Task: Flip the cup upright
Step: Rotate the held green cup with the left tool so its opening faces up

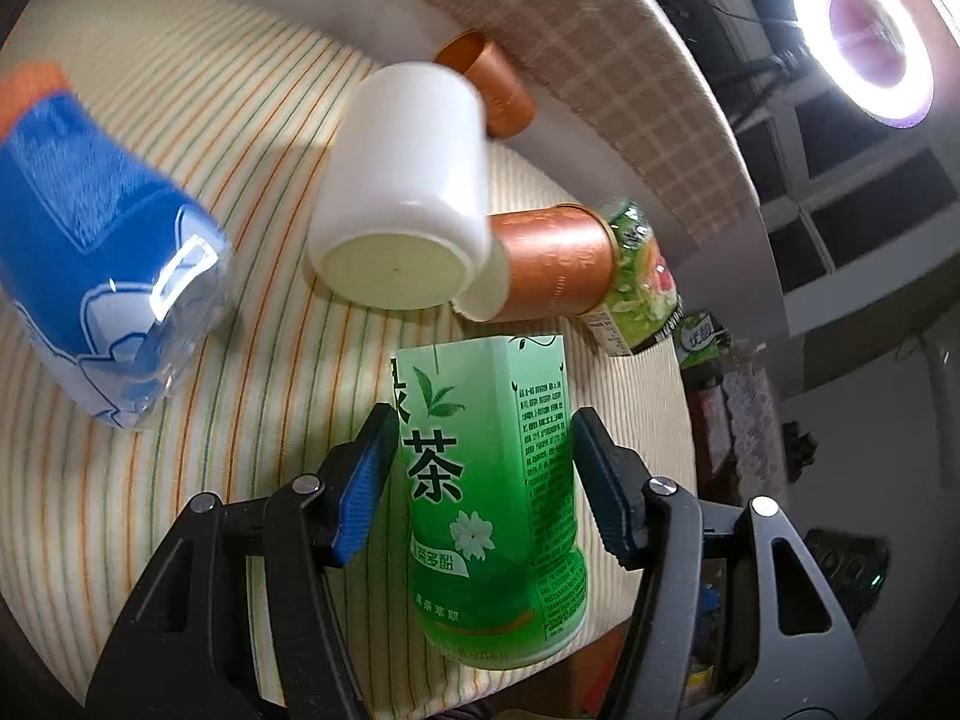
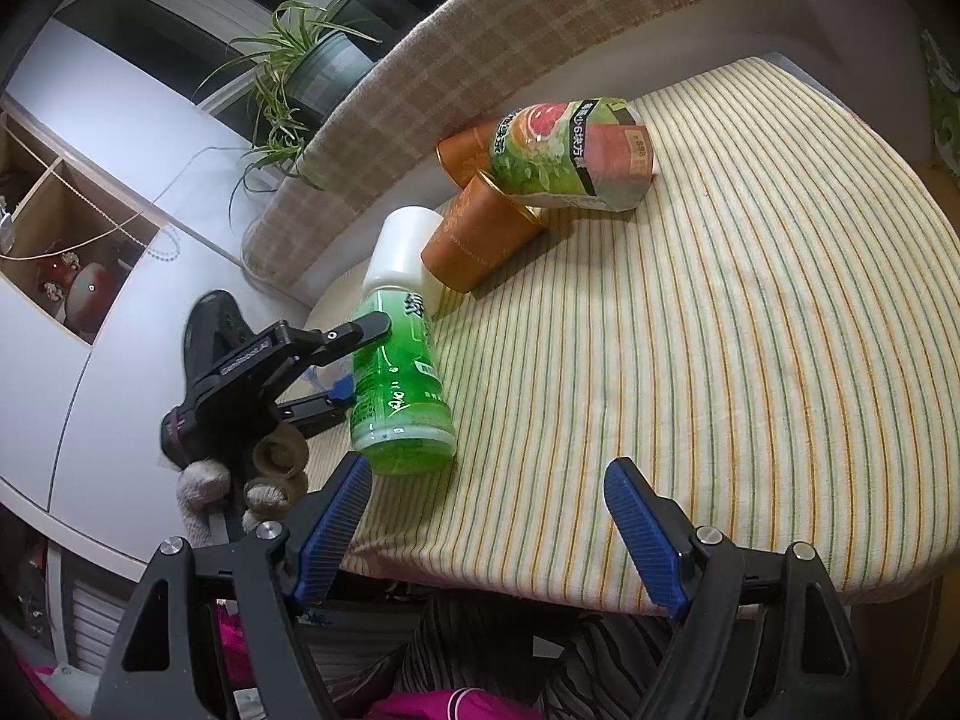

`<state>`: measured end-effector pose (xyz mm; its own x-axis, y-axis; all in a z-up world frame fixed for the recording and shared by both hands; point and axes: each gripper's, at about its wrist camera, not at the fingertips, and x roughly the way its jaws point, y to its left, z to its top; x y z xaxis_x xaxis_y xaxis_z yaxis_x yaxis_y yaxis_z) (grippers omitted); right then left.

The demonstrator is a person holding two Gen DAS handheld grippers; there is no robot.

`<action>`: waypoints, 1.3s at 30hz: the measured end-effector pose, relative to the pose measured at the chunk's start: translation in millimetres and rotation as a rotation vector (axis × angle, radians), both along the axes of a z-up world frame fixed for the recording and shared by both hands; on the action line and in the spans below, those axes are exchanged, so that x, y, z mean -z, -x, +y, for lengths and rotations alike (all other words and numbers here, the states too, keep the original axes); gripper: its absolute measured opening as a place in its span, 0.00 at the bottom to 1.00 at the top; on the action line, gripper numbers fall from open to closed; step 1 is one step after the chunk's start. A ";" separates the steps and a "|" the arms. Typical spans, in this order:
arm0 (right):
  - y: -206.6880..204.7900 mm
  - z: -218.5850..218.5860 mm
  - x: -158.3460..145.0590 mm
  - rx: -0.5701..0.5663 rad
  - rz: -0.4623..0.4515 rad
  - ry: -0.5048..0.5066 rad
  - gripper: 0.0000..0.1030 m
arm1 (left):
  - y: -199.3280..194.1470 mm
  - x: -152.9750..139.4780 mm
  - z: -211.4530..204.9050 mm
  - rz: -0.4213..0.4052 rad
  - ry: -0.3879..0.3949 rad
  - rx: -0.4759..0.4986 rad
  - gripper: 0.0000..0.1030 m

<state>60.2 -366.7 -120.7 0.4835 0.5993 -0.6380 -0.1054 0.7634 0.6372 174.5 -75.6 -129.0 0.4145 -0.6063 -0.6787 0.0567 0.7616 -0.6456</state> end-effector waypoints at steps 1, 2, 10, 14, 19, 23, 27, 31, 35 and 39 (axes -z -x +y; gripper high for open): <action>-0.3 0.6 0.0 0.000 0.001 0.001 0.81 | 2.8 -4.3 -2.3 -0.024 -0.021 0.007 0.59; -0.7 1.0 0.1 -0.001 0.002 0.001 0.81 | 5.1 -7.6 -3.5 -0.043 -0.037 0.014 0.59; -0.2 3.0 -1.4 0.001 0.000 0.004 0.81 | 21.0 -32.0 -11.7 -0.194 -0.166 0.038 0.59; 0.9 2.2 -0.2 0.007 0.002 0.001 0.81 | 25.1 -41.1 -16.8 -0.263 -0.237 0.036 0.58; 2.1 1.8 0.1 0.009 0.001 0.000 0.81 | 30.3 -49.4 -28.1 -0.374 -0.344 0.042 0.58; 2.4 1.6 -0.6 0.010 0.000 0.003 0.81 | 34.6 -50.9 -37.6 -0.432 -0.394 0.062 0.58; 2.8 1.2 -0.6 0.016 0.002 0.001 0.81 | 39.0 -48.6 -45.6 -0.464 -0.431 0.082 0.58; 3.2 0.7 -0.2 0.020 0.006 -0.001 0.81 | 44.6 -48.5 -53.9 -0.494 -0.457 0.106 0.58; 3.0 0.4 0.2 0.020 0.003 0.000 0.81 | 49.6 -48.1 -59.1 -0.508 -0.475 0.127 0.58; 4.0 0.3 -0.7 0.021 0.001 0.001 0.81 | 52.5 -44.8 -64.2 -0.499 -0.469 0.157 0.58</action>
<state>56.2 -366.4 -120.0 0.4955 0.5887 -0.6387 -0.0891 0.7659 0.6368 122.0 -139.7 -84.2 0.6758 -0.3747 -0.6347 0.3933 0.9116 -0.1194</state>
